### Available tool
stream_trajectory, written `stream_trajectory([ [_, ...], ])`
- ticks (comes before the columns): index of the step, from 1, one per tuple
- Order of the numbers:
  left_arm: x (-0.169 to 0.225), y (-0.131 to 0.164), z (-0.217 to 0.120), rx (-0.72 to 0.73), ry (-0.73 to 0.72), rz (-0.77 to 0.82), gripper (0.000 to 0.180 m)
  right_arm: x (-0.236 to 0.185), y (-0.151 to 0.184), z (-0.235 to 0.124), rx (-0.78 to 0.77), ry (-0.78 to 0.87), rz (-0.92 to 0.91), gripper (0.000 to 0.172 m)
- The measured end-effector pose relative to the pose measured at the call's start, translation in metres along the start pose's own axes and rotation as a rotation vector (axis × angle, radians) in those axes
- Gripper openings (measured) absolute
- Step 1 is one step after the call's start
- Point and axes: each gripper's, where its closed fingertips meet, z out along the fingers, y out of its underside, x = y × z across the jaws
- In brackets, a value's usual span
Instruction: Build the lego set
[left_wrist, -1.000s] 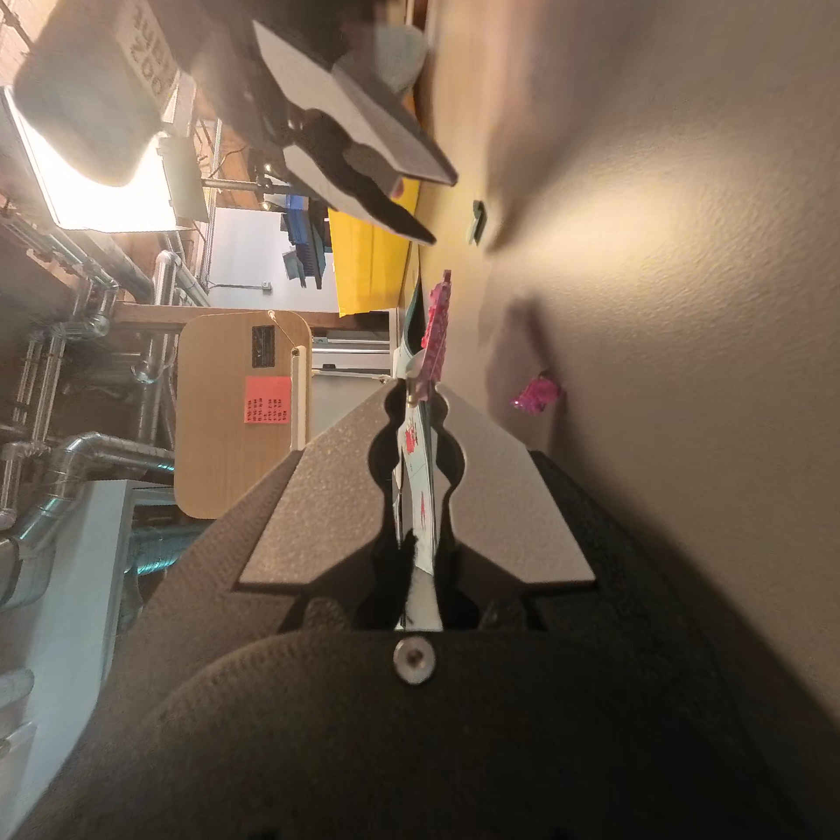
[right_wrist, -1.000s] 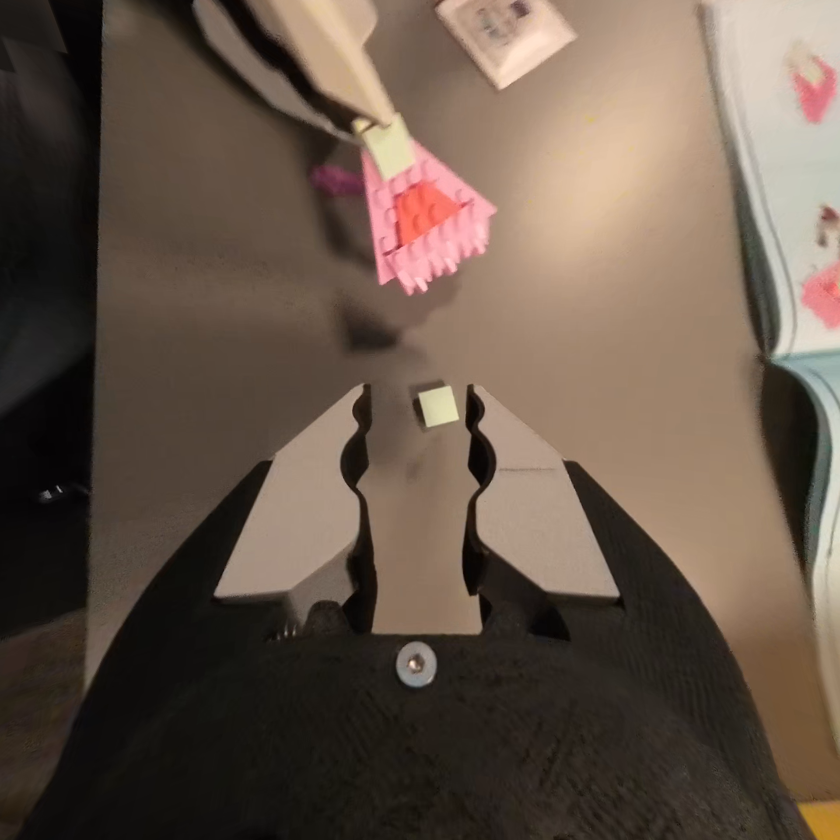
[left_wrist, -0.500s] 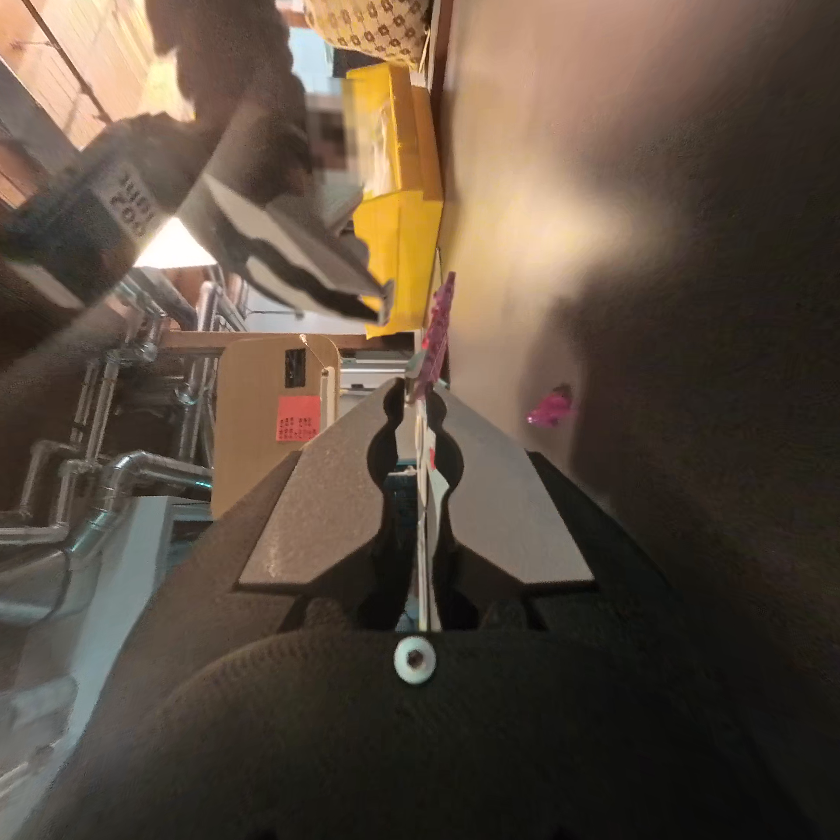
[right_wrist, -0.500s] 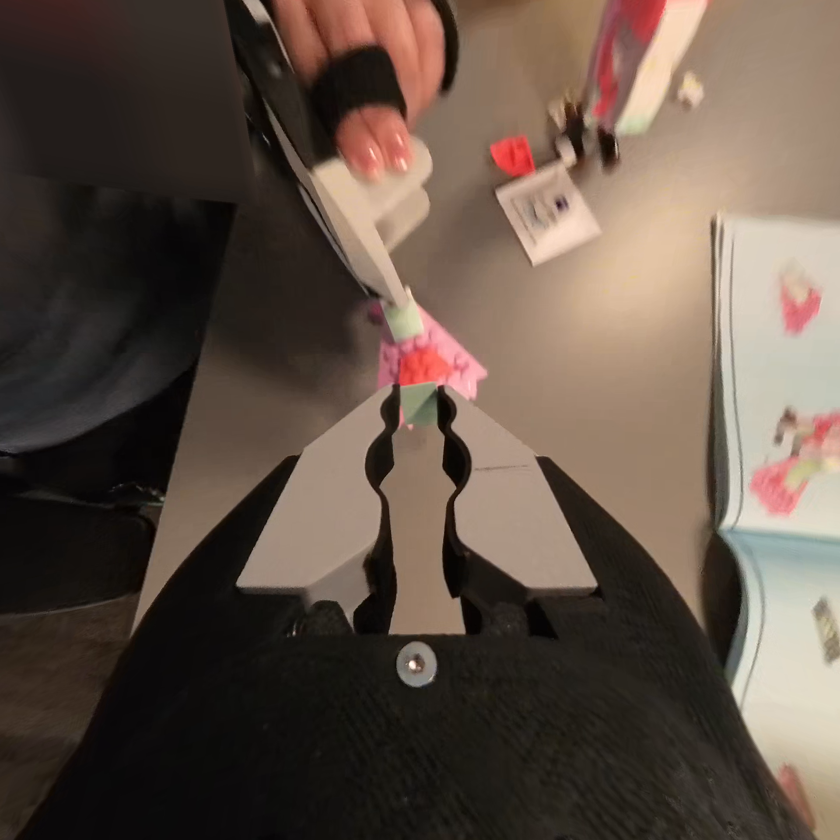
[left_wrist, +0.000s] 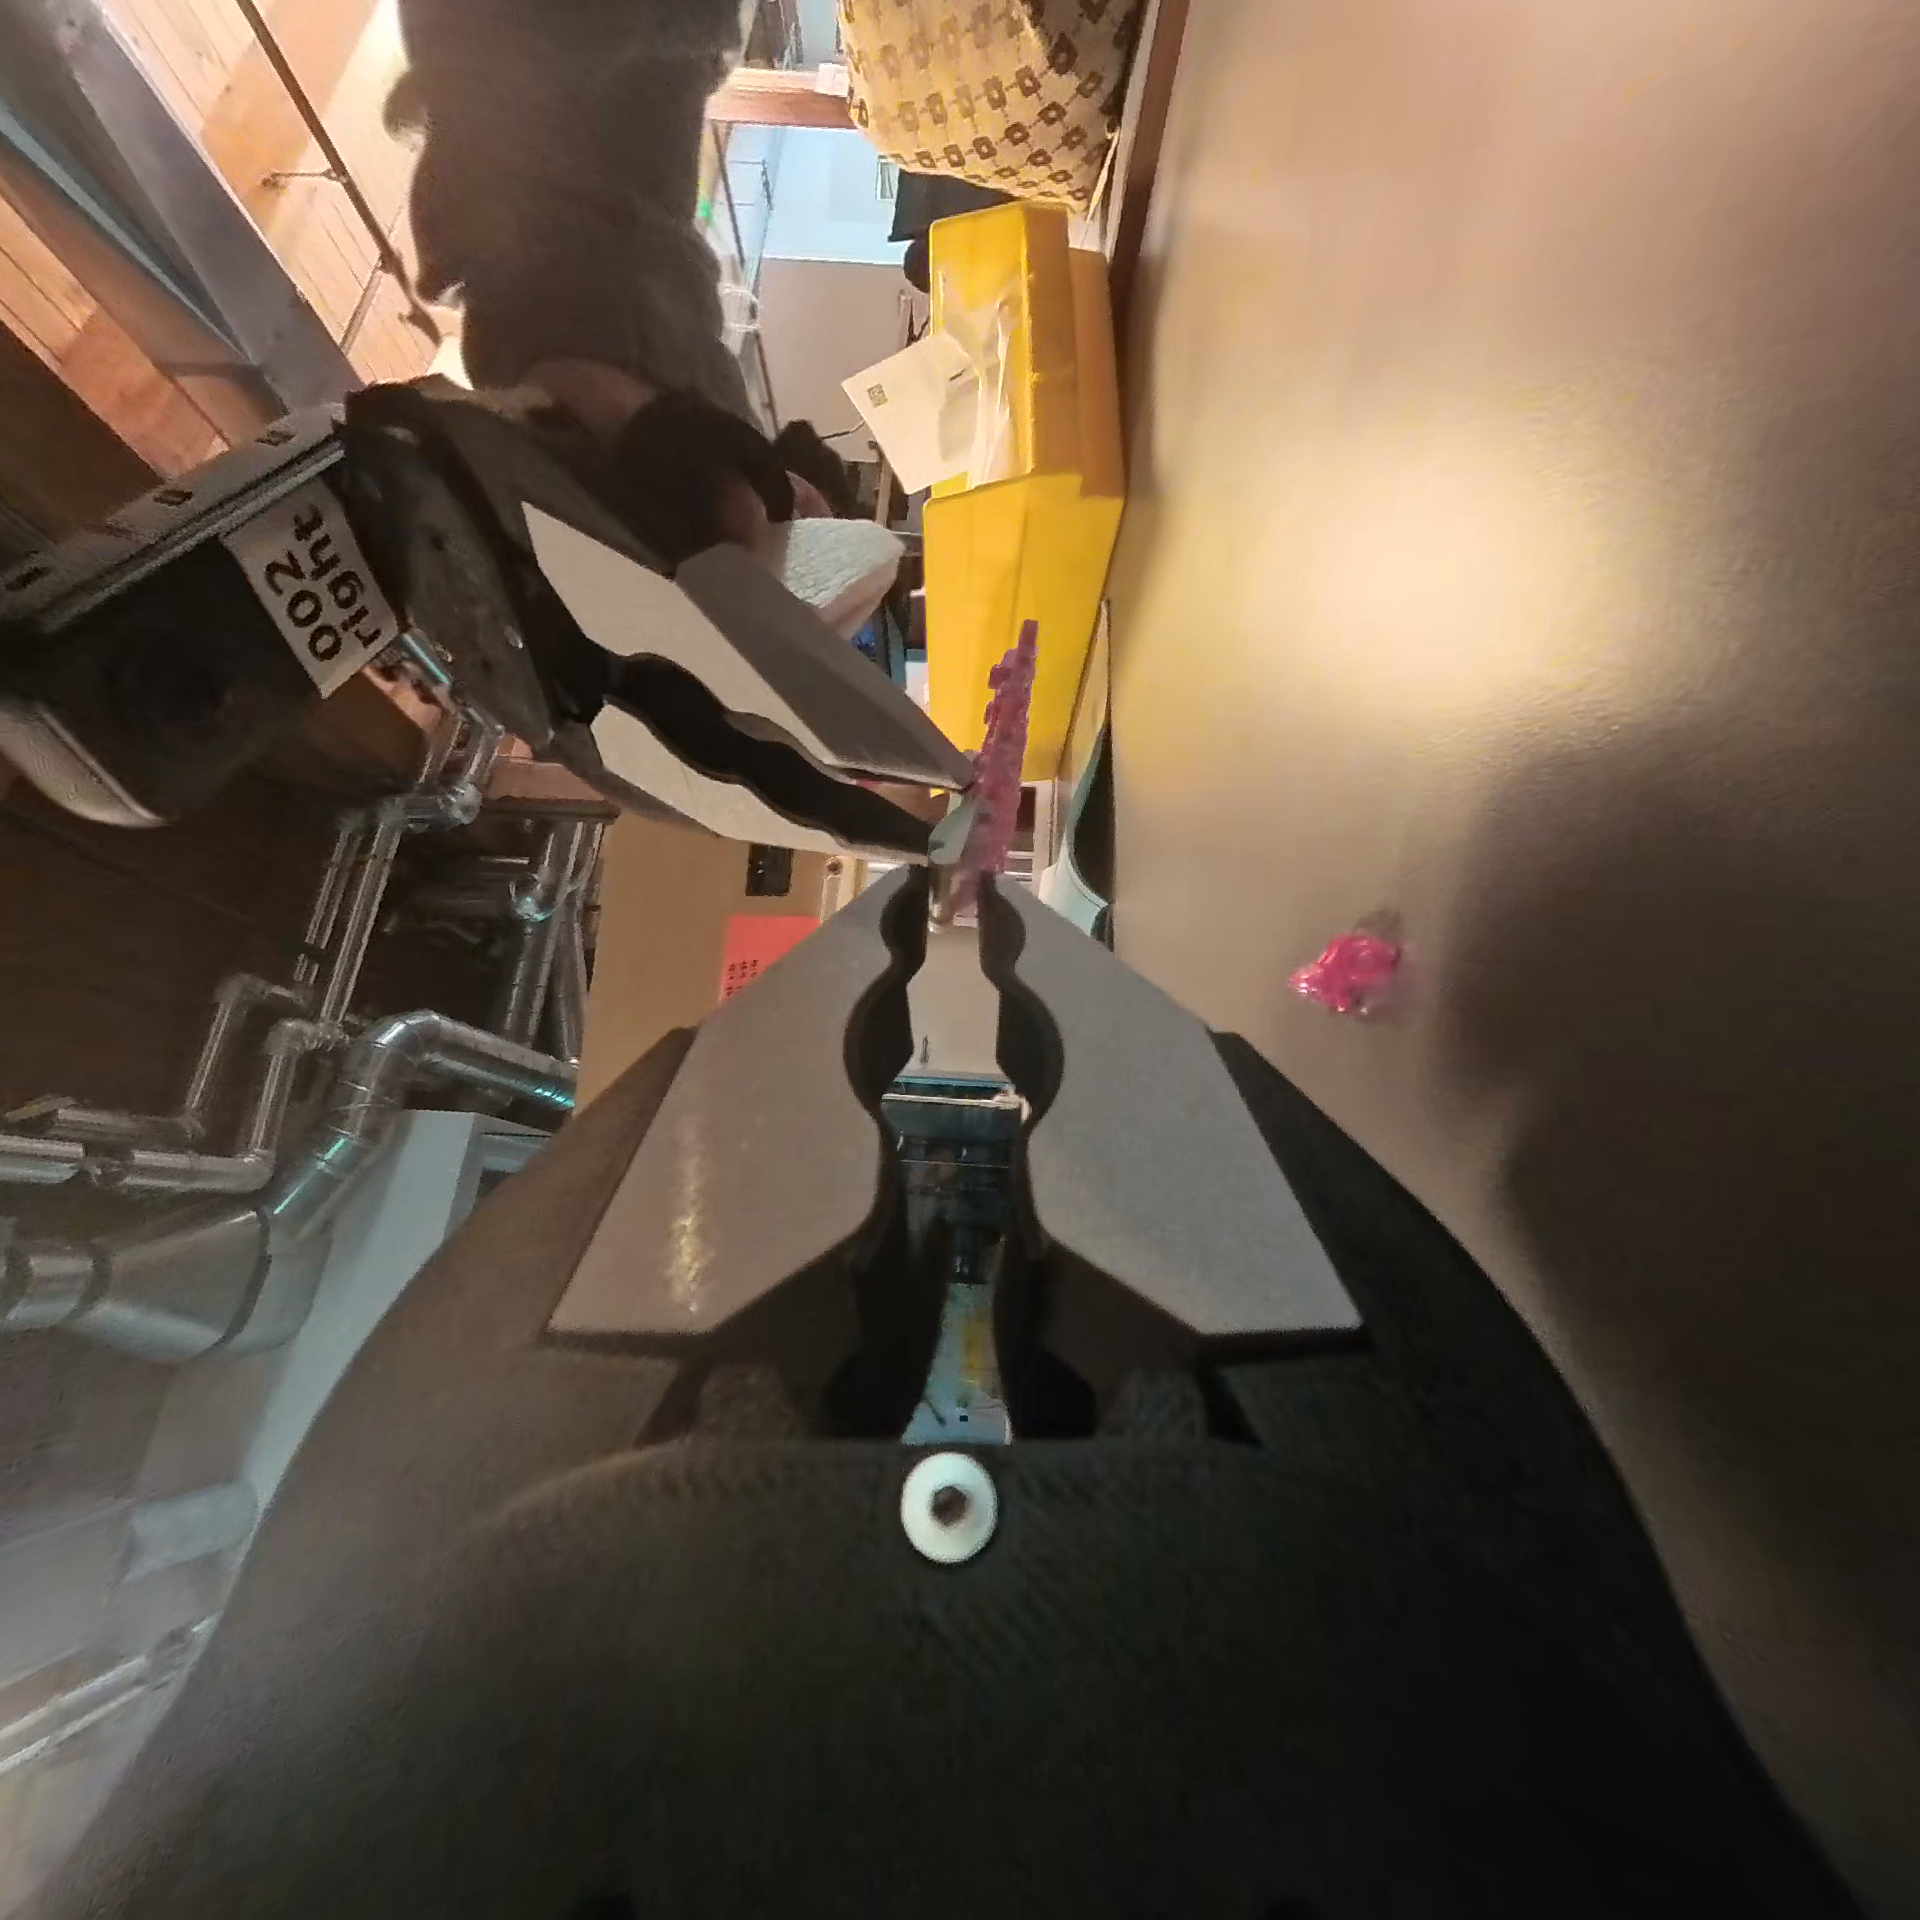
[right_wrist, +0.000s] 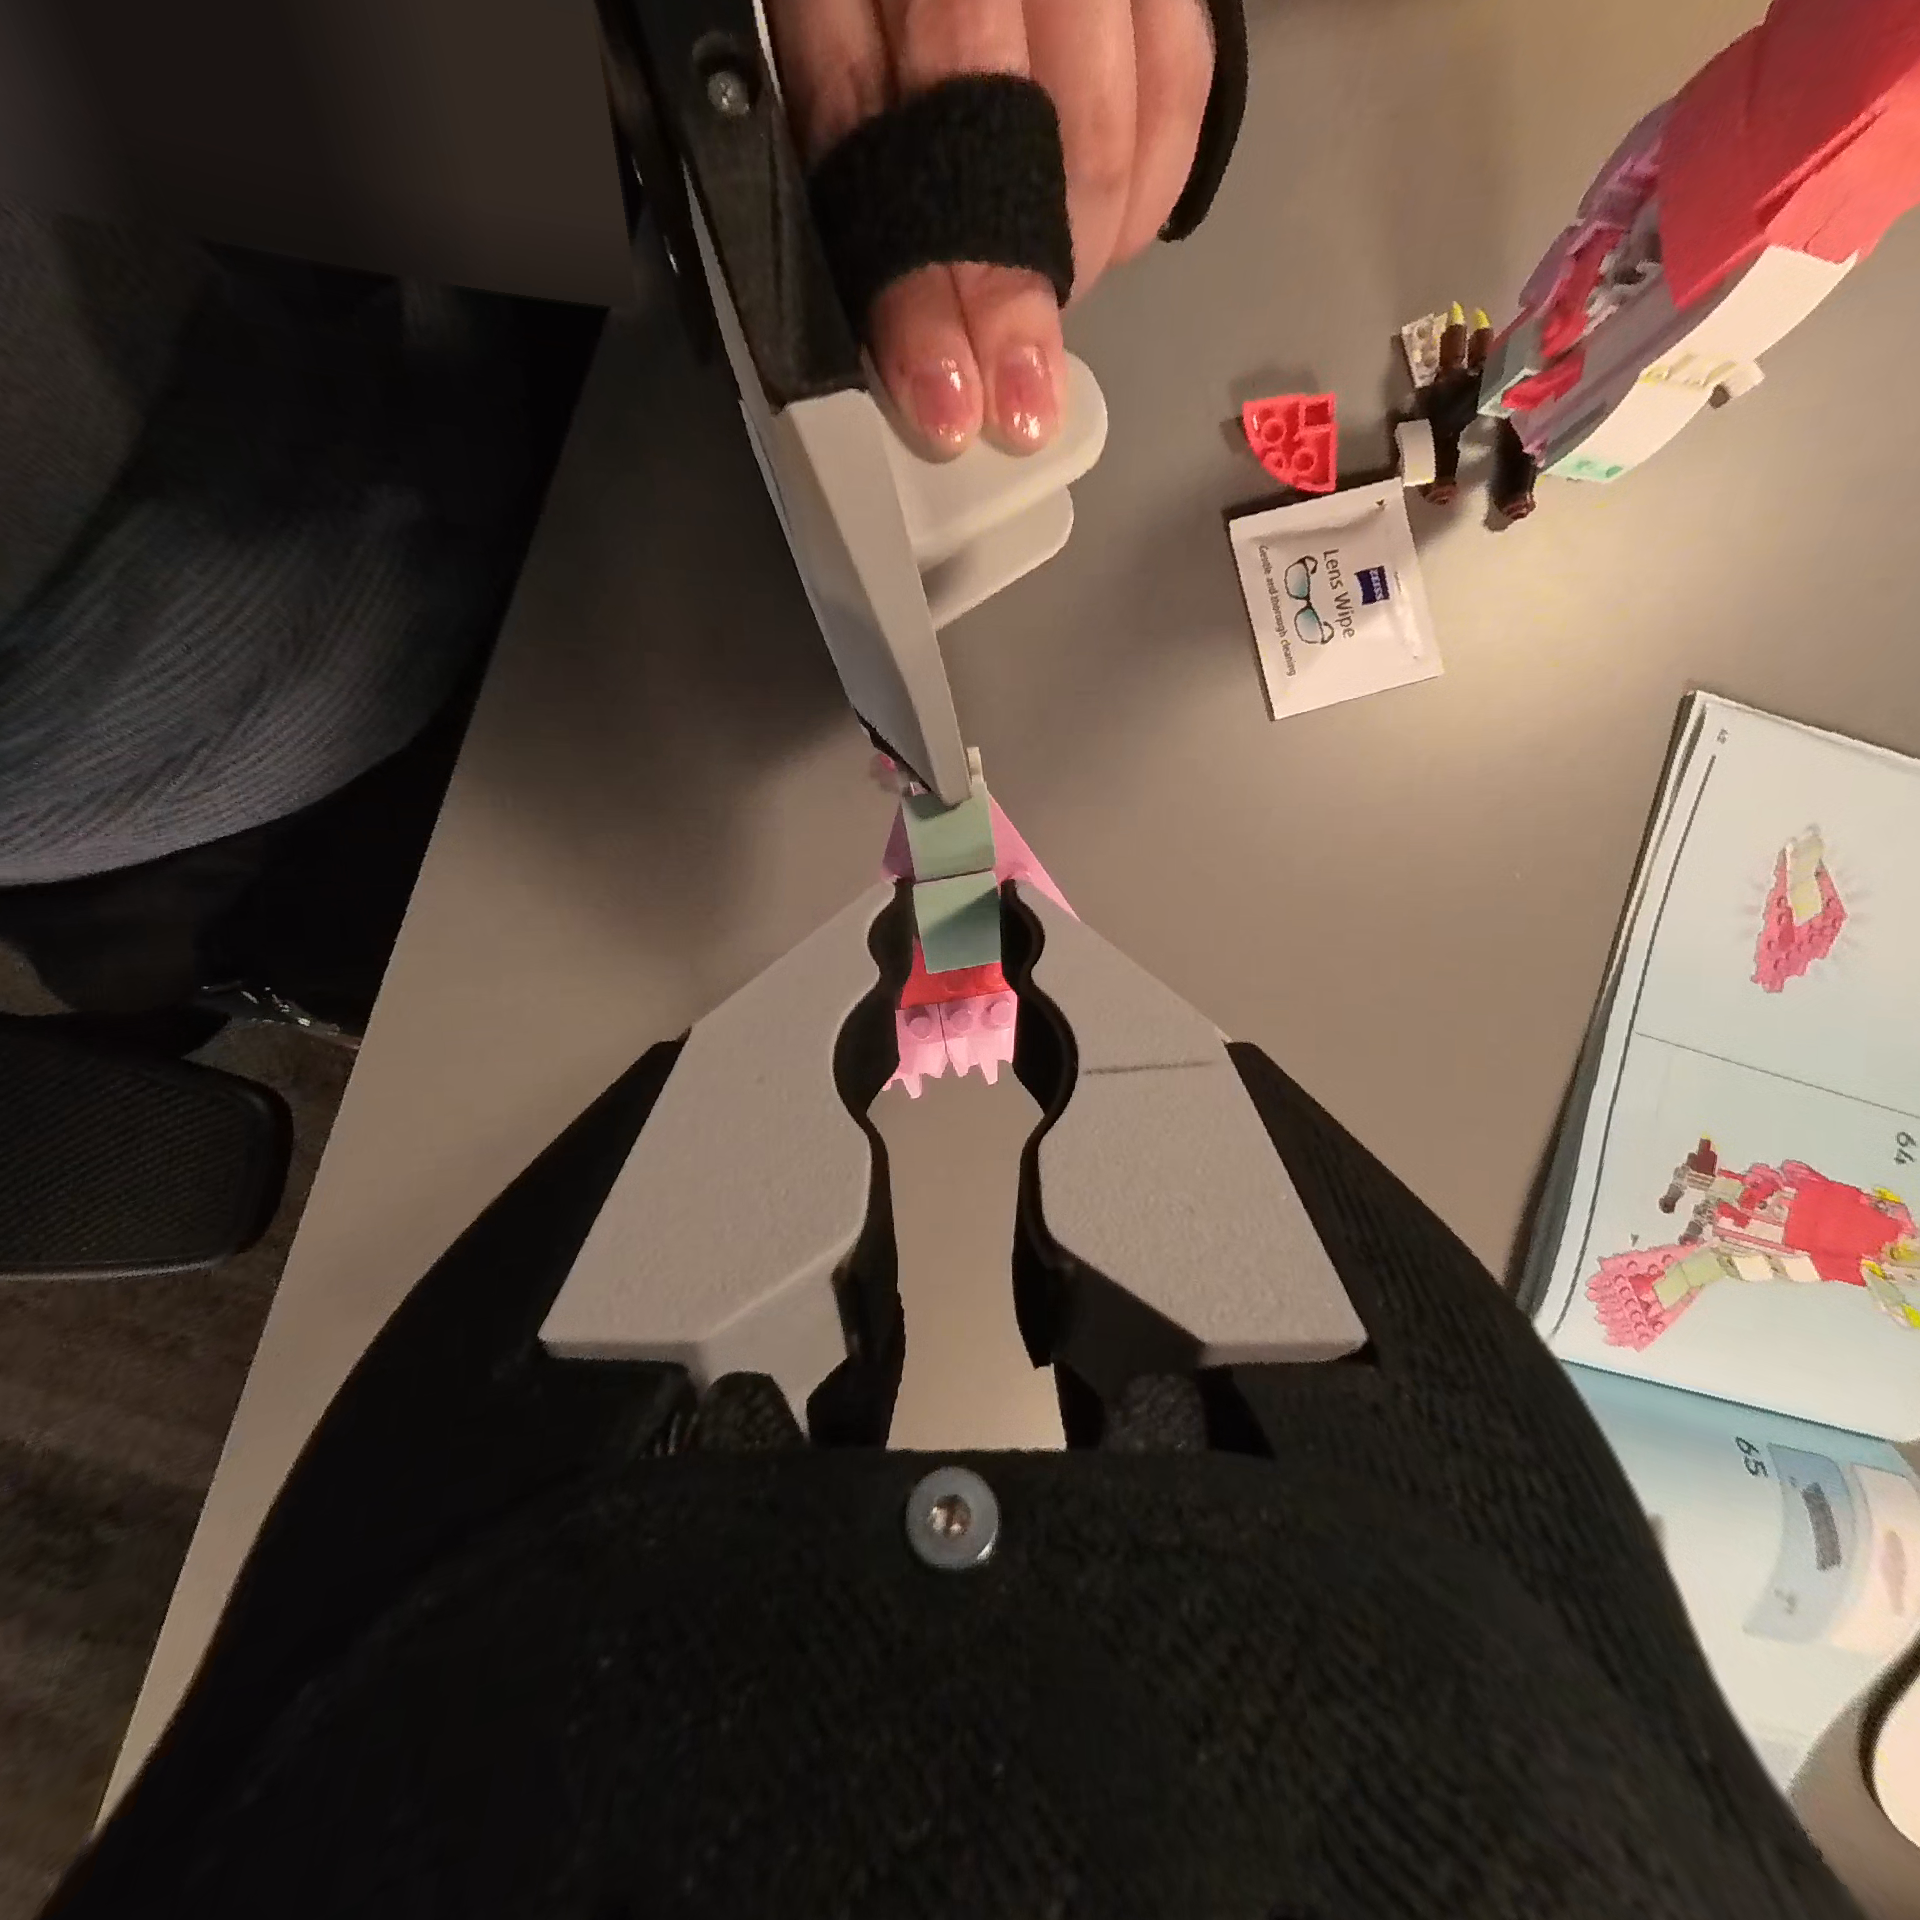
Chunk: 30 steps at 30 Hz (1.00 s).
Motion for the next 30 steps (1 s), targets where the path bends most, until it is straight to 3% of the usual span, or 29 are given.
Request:
stream_trajectory([
  [10,-0.003,0.000,-0.001,-0.001,-0.016,-0.005,0.008,0.002,-0.003,-0.001,-0.032,-0.018,0.002,0.016],
  [16,-0.006,0.006,0.000,-0.027,-0.025,-0.026,0.008,0.005,-0.010,-0.012,-0.002,0.054,0.019,0.046],
  [19,-0.014,0.016,0.000,-0.069,-0.045,-0.100,0.008,0.008,-0.012,-0.017,0.014,0.221,-0.013,0.062],
  [22,-0.019,0.025,0.000,-0.093,-0.057,-0.174,0.009,0.023,-0.006,-0.013,-0.050,0.555,-0.186,0.068],
  [27,-0.019,0.026,0.001,-0.094,-0.051,-0.192,0.009,0.039,-0.001,-0.016,-0.260,0.983,-0.494,0.052],
  [30,-0.017,0.024,0.001,-0.092,-0.045,-0.175,0.009,0.039,-0.003,-0.009,-0.320,1.041,-0.590,0.042],
])
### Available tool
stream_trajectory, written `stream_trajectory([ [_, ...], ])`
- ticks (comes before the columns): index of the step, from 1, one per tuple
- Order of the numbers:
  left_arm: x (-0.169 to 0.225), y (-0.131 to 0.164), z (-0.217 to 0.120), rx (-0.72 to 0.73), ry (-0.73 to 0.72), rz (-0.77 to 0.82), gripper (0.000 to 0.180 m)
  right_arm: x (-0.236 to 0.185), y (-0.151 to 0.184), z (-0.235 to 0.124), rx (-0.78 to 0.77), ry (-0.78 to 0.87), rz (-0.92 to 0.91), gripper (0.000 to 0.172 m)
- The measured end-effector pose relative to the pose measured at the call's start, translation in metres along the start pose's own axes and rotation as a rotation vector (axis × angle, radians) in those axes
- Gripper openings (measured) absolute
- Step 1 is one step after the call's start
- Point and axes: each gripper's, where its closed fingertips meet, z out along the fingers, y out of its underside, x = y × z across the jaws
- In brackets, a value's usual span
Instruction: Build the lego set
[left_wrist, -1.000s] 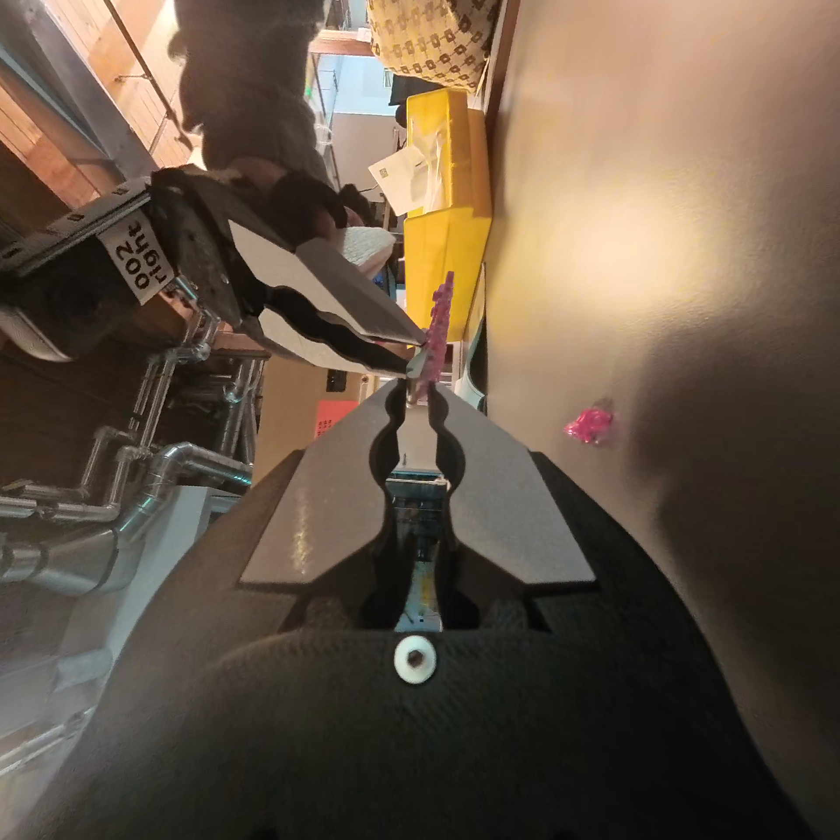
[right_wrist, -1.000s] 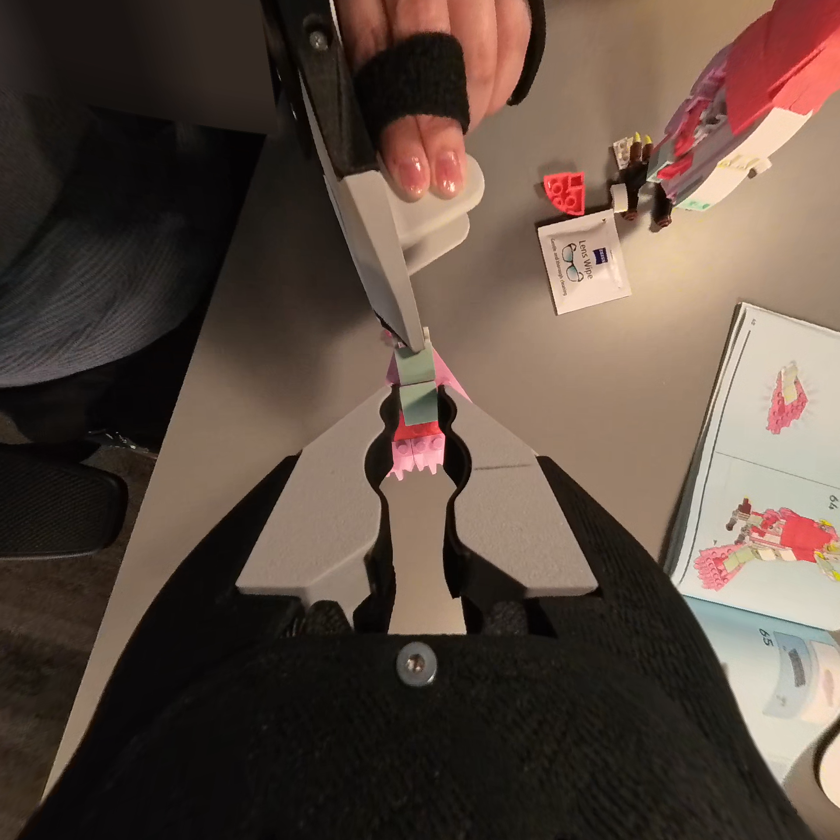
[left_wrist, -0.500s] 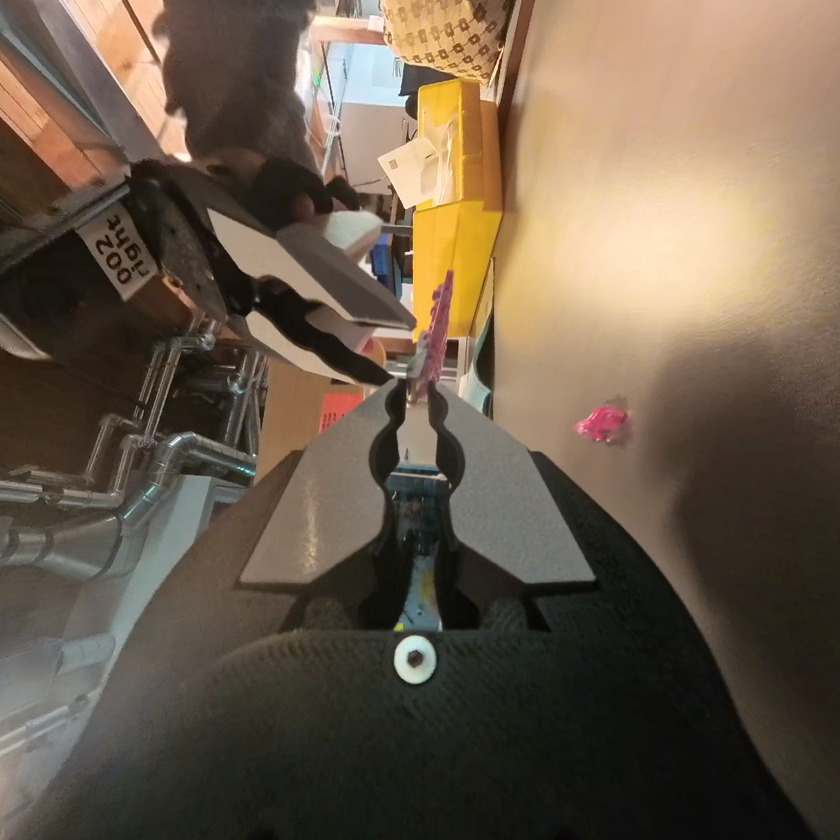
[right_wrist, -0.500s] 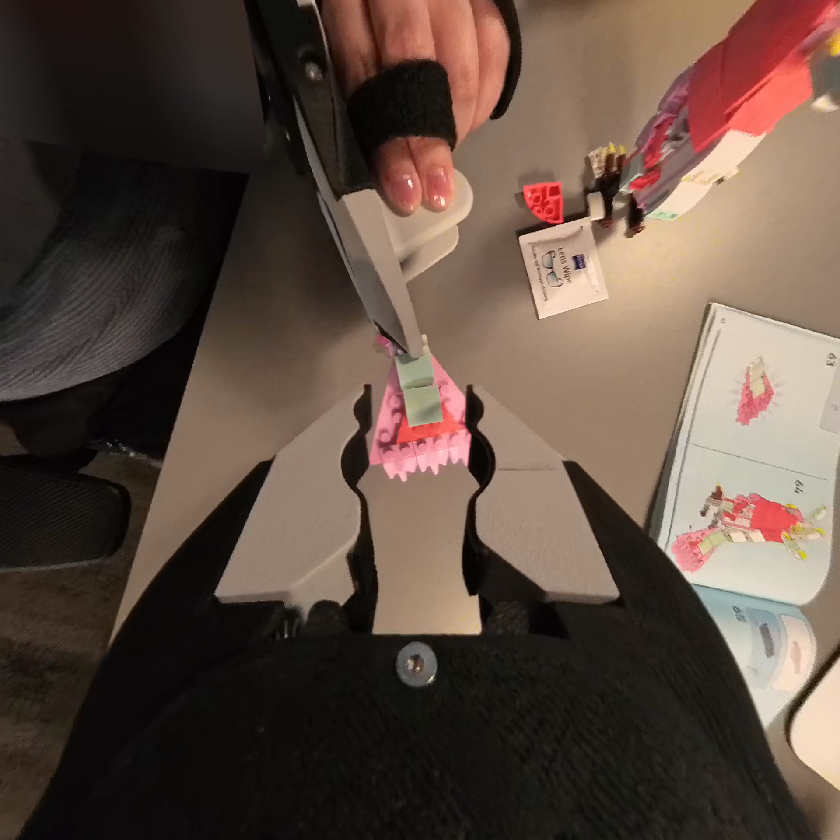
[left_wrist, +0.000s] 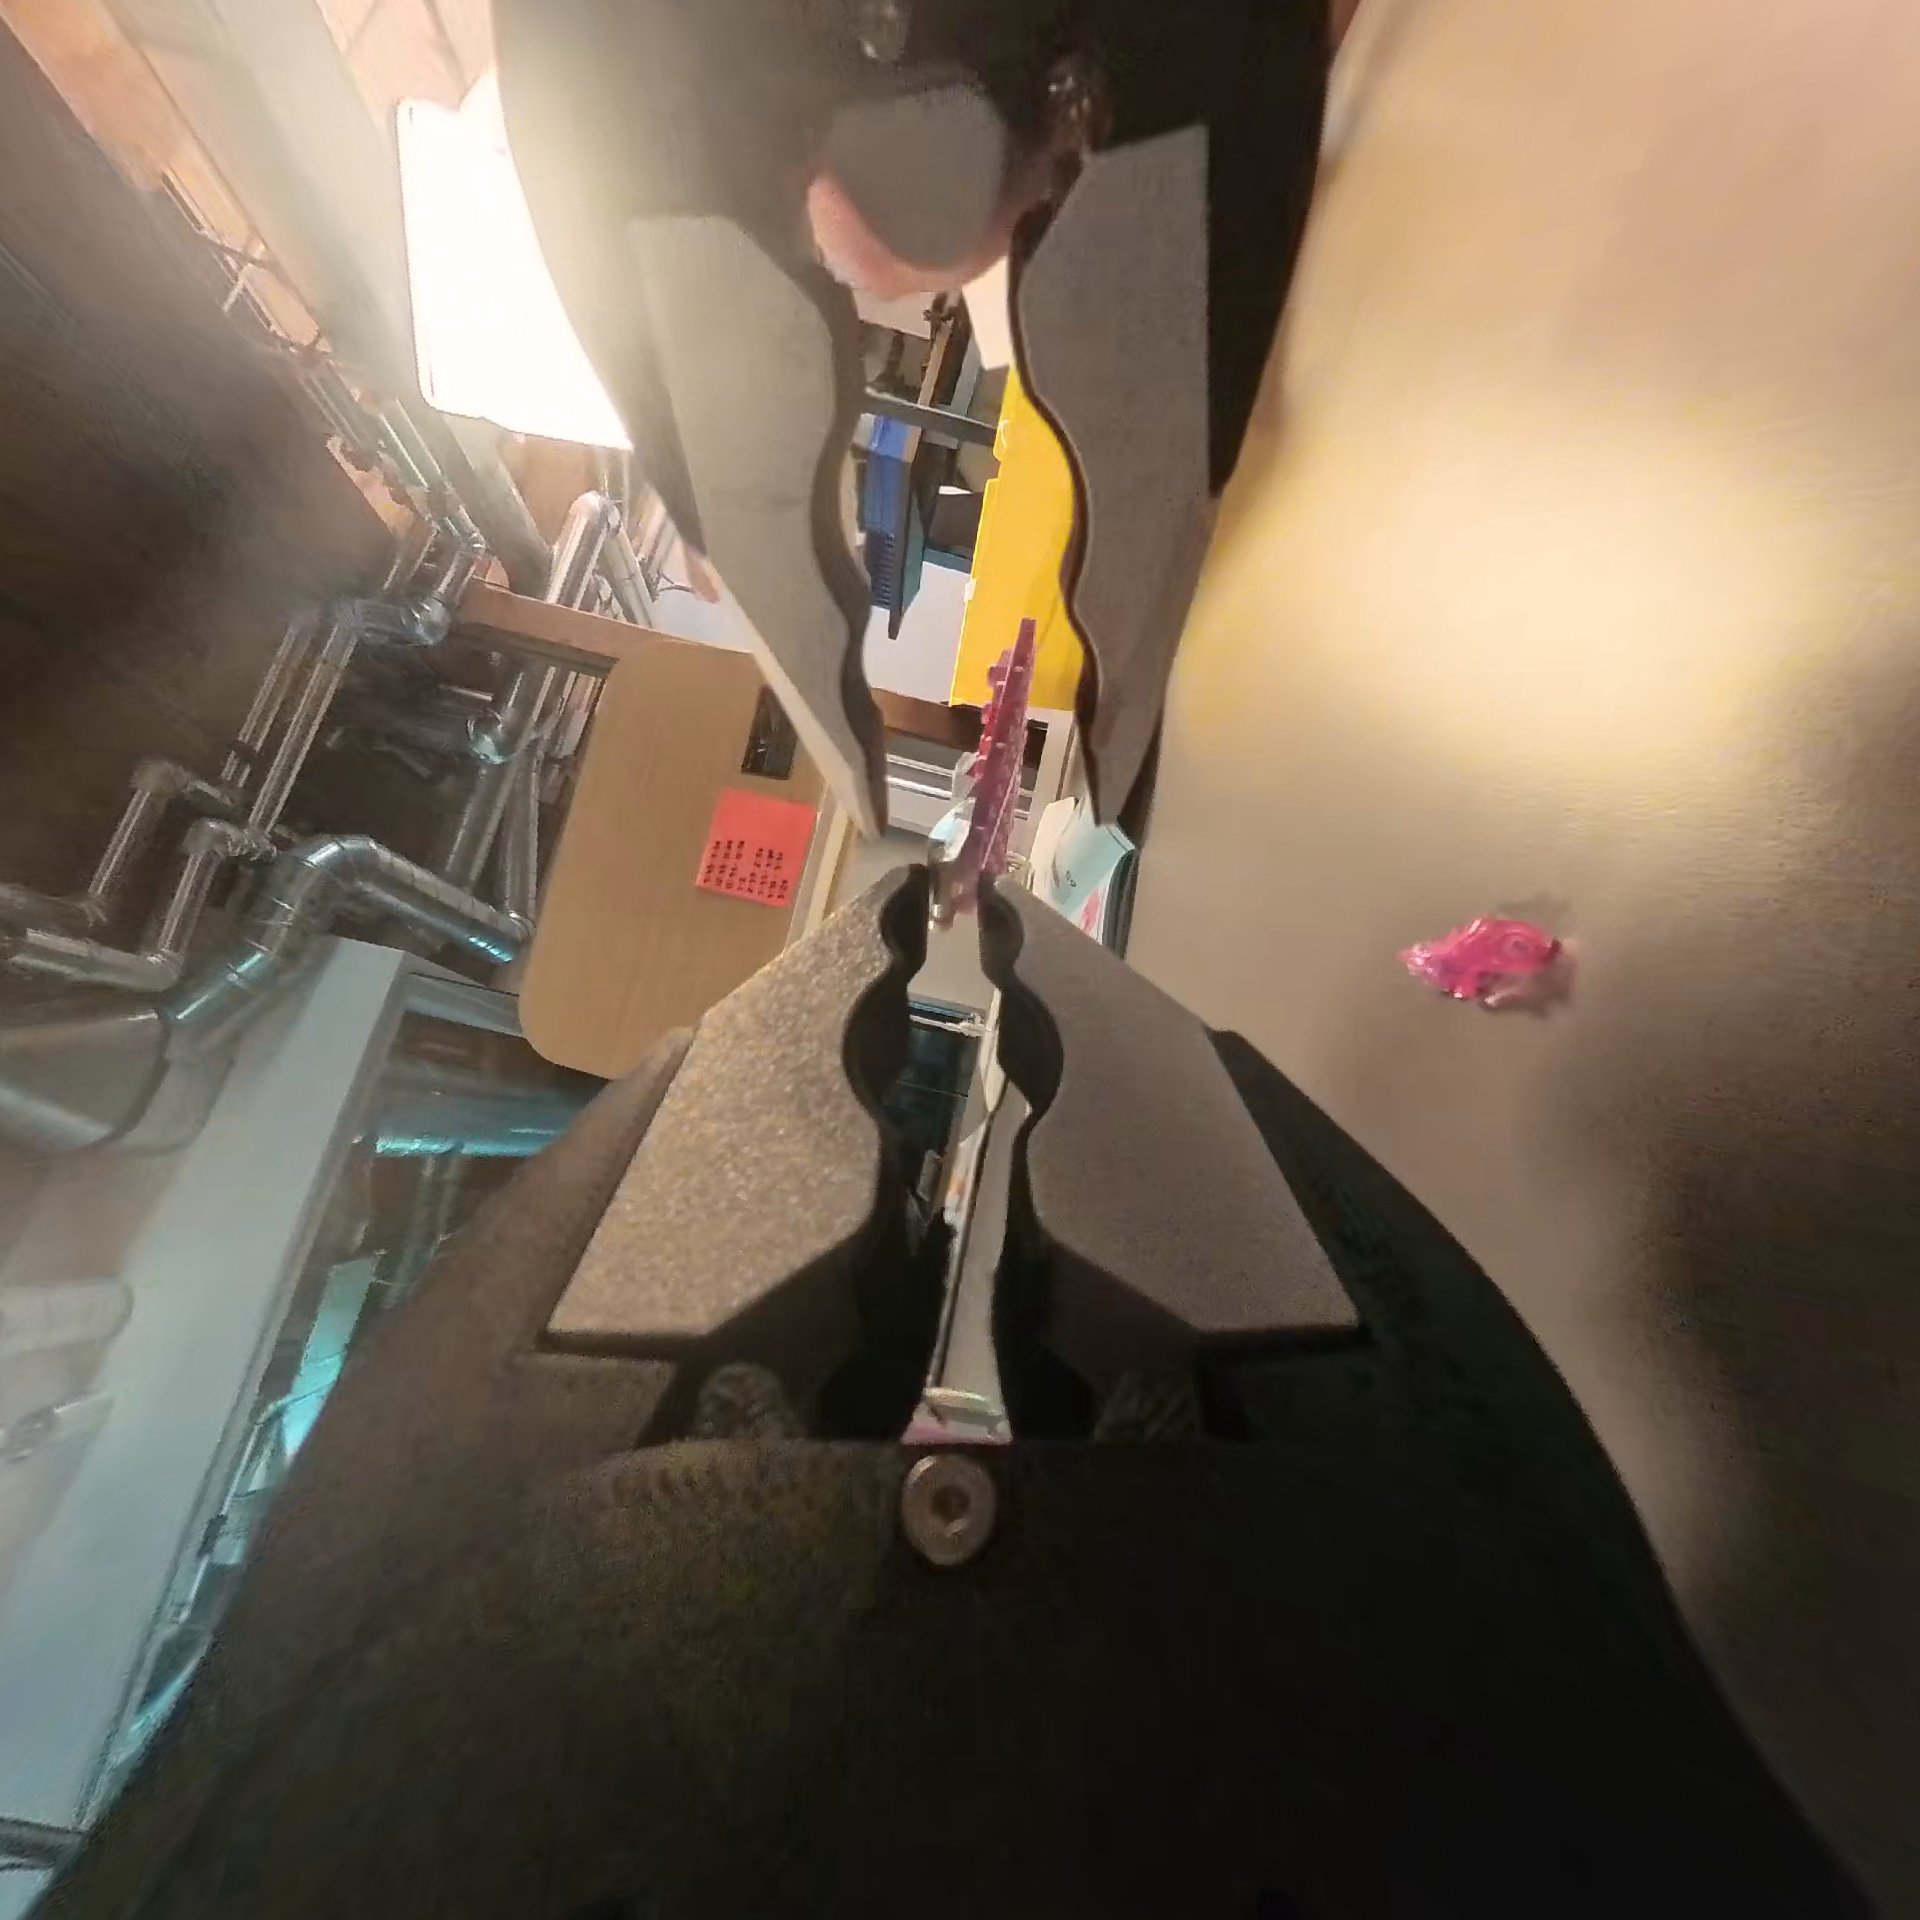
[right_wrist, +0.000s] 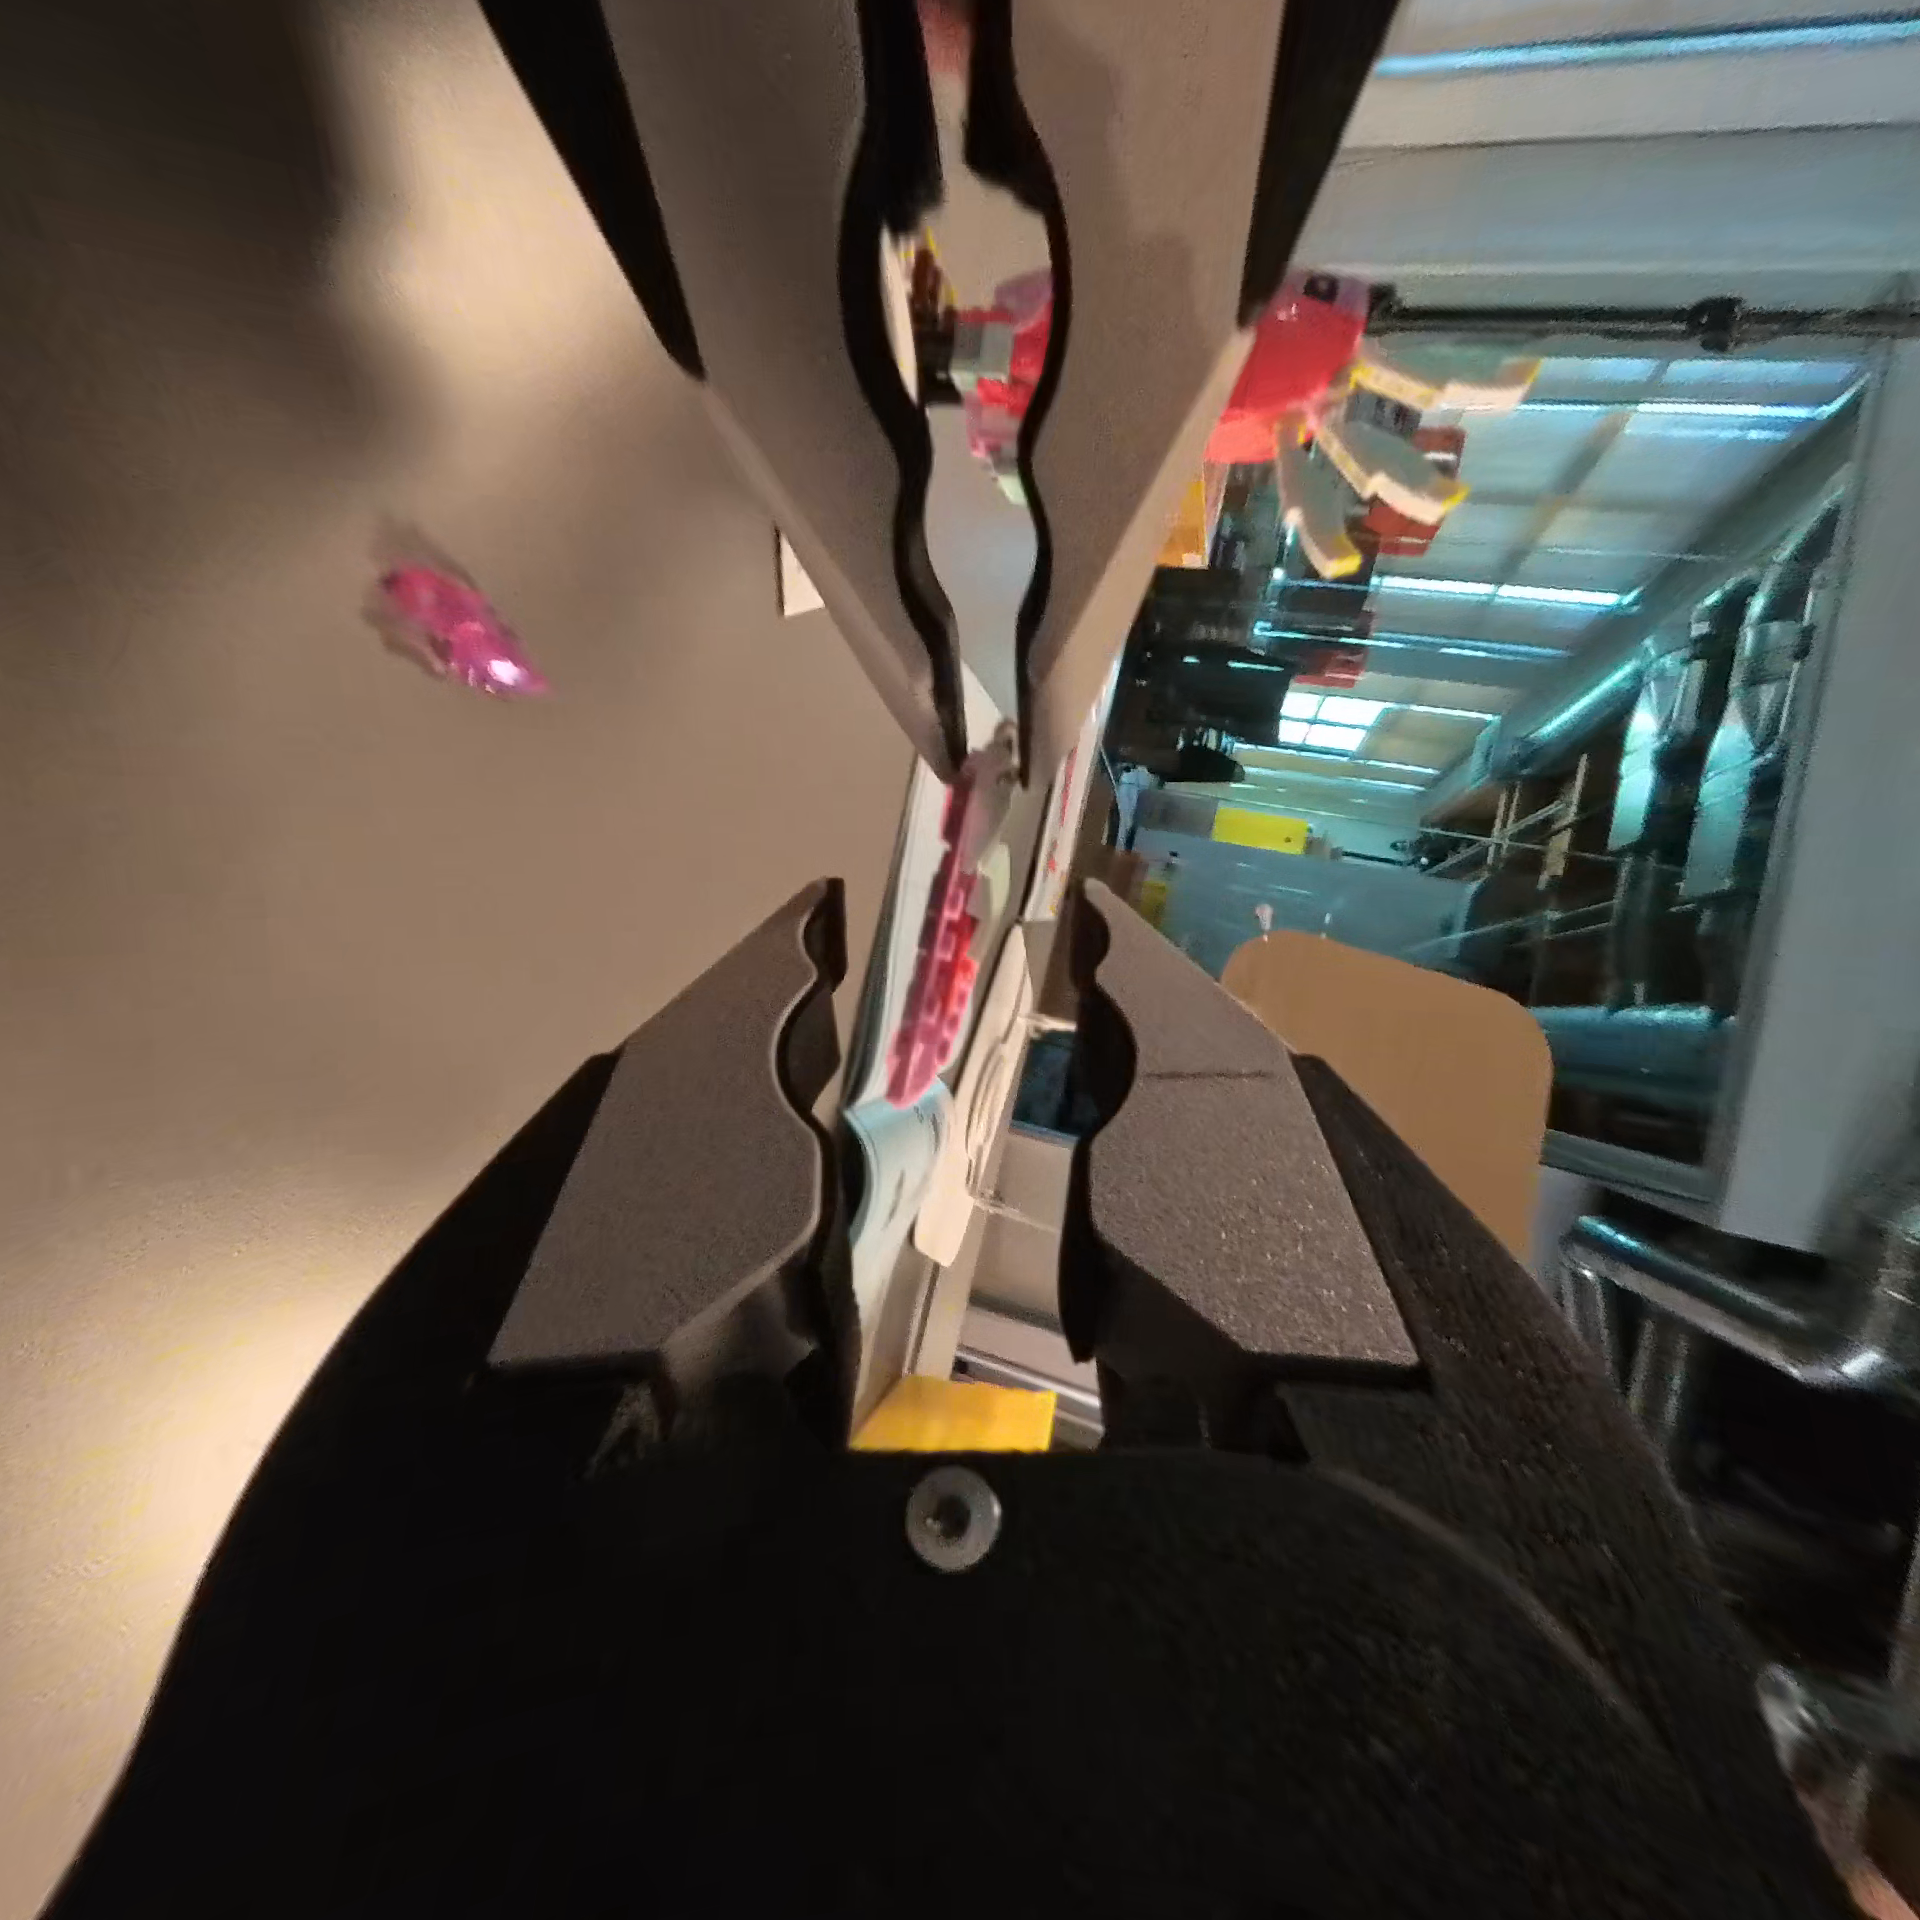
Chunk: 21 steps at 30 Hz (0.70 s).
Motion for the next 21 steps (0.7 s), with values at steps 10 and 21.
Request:
stream_trajectory([
  [10,0.0012,-0.0011,-0.0013,0.005,0.017,-0.022,0.008,0.0002,-0.0010,0.0068,-0.035,0.077,-0.068,0.011],
  [21,0.0027,-0.0060,-0.0023,0.020,0.018,0.003,0.008,-0.0009,-0.0018,0.0032,-0.016,0.055,-0.040,0.008],
])
